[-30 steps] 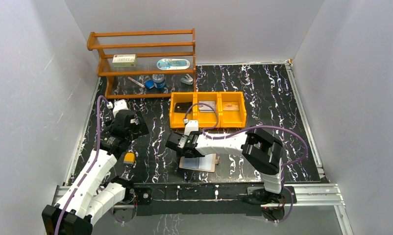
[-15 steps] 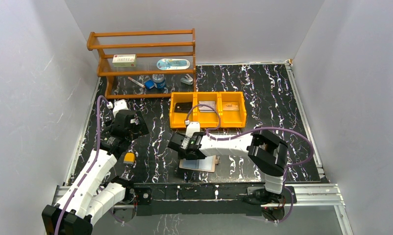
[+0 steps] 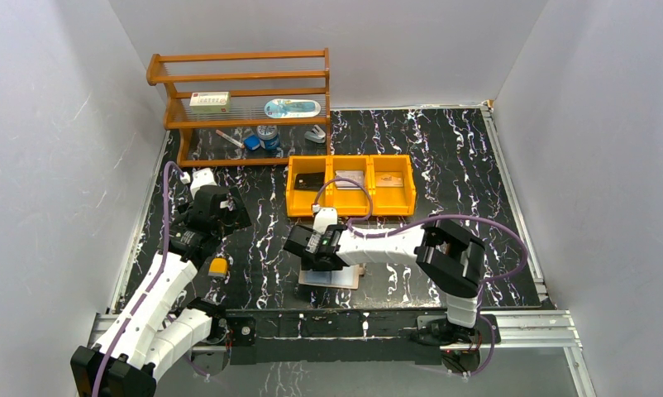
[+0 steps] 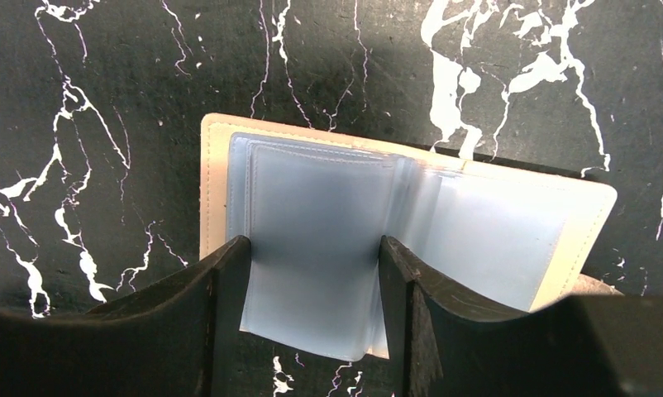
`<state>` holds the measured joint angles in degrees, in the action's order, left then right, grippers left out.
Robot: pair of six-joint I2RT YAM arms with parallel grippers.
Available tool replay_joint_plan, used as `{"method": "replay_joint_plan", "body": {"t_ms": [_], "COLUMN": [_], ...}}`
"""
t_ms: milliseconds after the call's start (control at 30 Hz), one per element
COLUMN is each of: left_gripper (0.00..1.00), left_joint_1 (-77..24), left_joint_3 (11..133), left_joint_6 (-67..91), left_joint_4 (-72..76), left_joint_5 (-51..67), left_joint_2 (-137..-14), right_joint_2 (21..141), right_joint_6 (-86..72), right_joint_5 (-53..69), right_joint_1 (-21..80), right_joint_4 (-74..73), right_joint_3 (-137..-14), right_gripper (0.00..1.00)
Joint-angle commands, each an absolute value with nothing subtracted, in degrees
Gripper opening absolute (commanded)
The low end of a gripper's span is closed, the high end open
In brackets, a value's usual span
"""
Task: Take the credit cards out of the card holder
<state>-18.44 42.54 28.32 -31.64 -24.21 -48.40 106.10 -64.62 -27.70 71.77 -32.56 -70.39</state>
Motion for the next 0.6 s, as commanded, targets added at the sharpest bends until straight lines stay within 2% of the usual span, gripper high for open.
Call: {"method": "replay_joint_plan", "body": {"t_ms": [0,167,333,467,567], "left_gripper": [0.98,0.98,0.98,0.98,0.98], "left_joint_1": [-18.2,-18.2,-18.2,-18.2,-18.2], "left_joint_3": [43.1,43.0,43.1,43.0,43.1], "left_joint_6": [28.2,28.2,28.1,28.1,28.0], "left_joint_4": [-32.2,-32.2,-32.2,-32.1,-32.0], "left_joint_5": [-25.0,-24.7,-24.6,-24.3,-23.6], "left_joint_2": [-48.1,-48.4,-48.8,-48.9,-49.3], "right_joint_2": [105.5,102.4,97.4,94.6,92.5], "right_joint_6": [-64.0,-61.0,-60.6,-60.8,-62.0], "right_joint_5": [-27.1,-24.6,-21.3,-18.5,-15.4], "right_joint_1": [72.1,72.0,71.0,69.6,68.0], "right_joint_4": [-30.6,-24.2,-17.1,-12.3,-7.1], "right_joint_3": [-69.2,-66.7,-62.5,-58.5,-54.2], "right_gripper": [0.47,0.37,0.37,0.3,0.29]}}
